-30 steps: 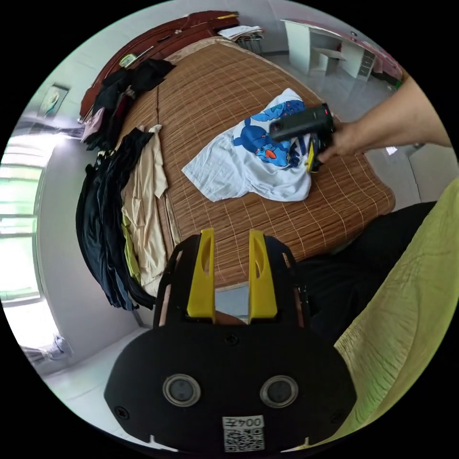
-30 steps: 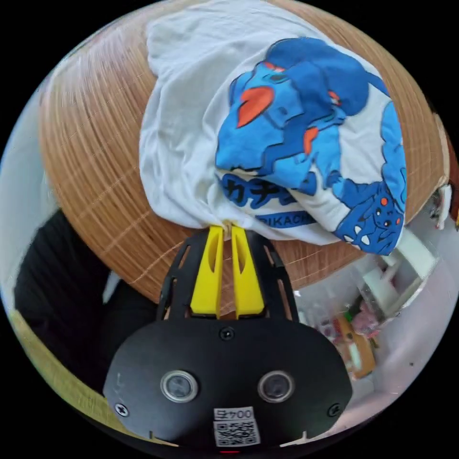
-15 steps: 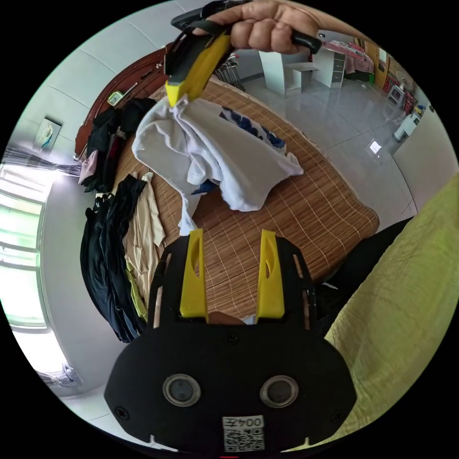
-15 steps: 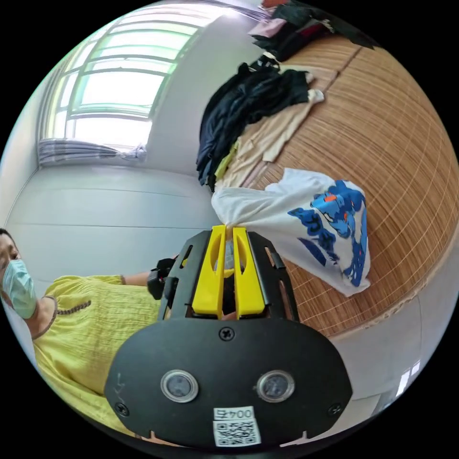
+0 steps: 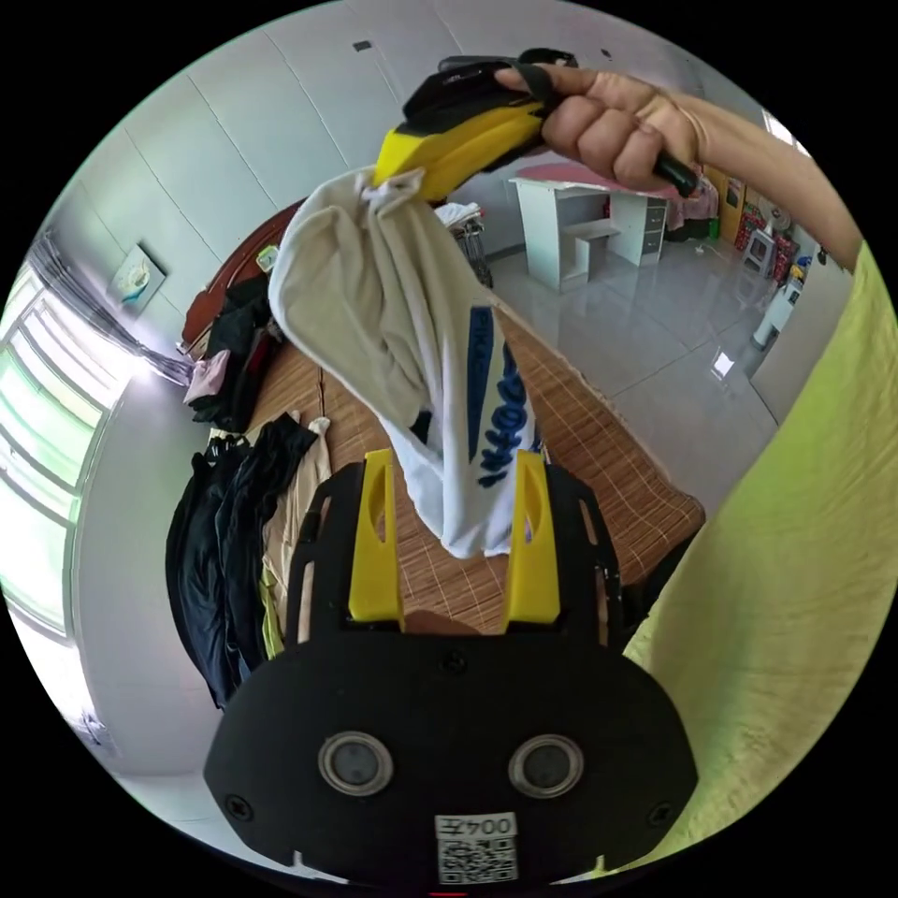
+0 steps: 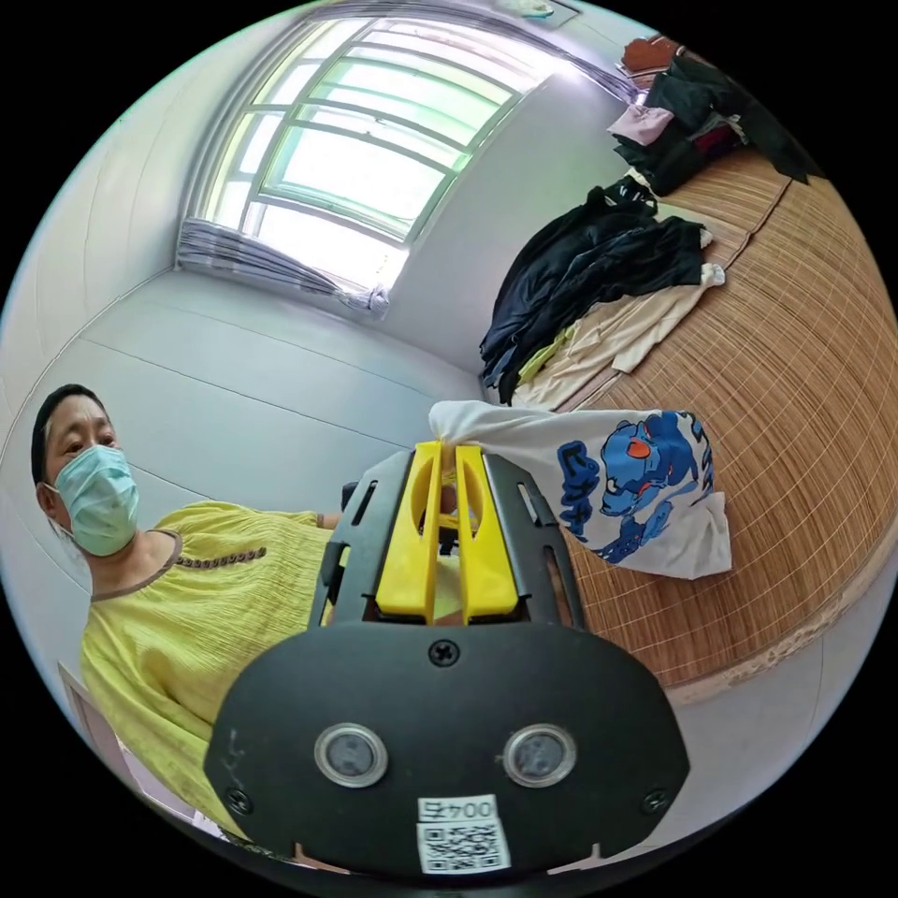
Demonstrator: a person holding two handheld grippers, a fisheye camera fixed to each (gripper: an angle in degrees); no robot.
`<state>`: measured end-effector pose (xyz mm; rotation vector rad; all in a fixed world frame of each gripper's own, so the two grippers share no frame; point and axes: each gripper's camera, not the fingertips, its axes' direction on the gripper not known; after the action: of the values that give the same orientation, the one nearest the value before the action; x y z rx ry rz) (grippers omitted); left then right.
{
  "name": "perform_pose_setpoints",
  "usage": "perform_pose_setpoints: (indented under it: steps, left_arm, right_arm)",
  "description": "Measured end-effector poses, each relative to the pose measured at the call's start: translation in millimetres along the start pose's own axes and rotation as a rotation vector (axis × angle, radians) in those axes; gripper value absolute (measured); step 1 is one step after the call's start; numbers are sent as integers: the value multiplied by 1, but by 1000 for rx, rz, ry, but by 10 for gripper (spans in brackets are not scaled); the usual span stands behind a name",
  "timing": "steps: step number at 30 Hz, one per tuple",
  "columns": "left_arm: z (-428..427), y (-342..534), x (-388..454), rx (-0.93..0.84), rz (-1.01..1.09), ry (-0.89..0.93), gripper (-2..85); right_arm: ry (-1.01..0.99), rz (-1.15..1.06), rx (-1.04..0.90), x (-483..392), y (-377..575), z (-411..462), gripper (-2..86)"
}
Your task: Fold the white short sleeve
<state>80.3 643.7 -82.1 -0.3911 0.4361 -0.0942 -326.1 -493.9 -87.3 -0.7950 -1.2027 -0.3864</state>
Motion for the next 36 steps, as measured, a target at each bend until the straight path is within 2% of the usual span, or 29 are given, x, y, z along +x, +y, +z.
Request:
perform_pose_setpoints:
  steps: [7, 10, 12, 15, 17, 20, 23, 24, 26, 28, 36]
  left_arm:
    - [9, -42, 20, -34, -29, -35, 165]
    - [-7, -66, 18, 68, 32, 78, 106]
    - [-16, -100, 3, 49, 28, 159, 60]
    - [-34, -146, -41, 4, -100, 182, 43]
    - [-51, -170, -71, -6, -208, 175, 33]
    - [-87, -205, -110, 31, -341, 206, 21]
    - [-120, -231, -128, 103, -454, 217, 14]
    - [-131, -239, -132, 131, -495, 221, 11]
    - [-146, -250, -134, 170, -537, 224, 9]
    - [-159, -262, -134, 199, -567, 215, 7]
    - [-196, -312, -138, 305, -687, 214, 0]
  right_arm:
    - [-55, -113, 40, -26, 35, -17, 37]
    - [-58, -161, 56, -33, 47, -27, 38]
    - [-55, -154, 99, -29, 54, -38, 40]
    - [-54, -93, 311, -7, 74, -79, 55]
    - [45, -87, 479, -1, 106, -108, 86]
    - [211, -70, 507, -2, 141, -102, 124]
    - [257, -45, 438, 9, 163, -49, 138]
    - [233, -42, 427, 13, 166, -37, 138]
    - [23, 0, 420, 41, 175, 3, 138]
    - [-104, 37, 447, 63, 175, 26, 139]
    - [-313, 99, 540, 107, 136, 87, 183]
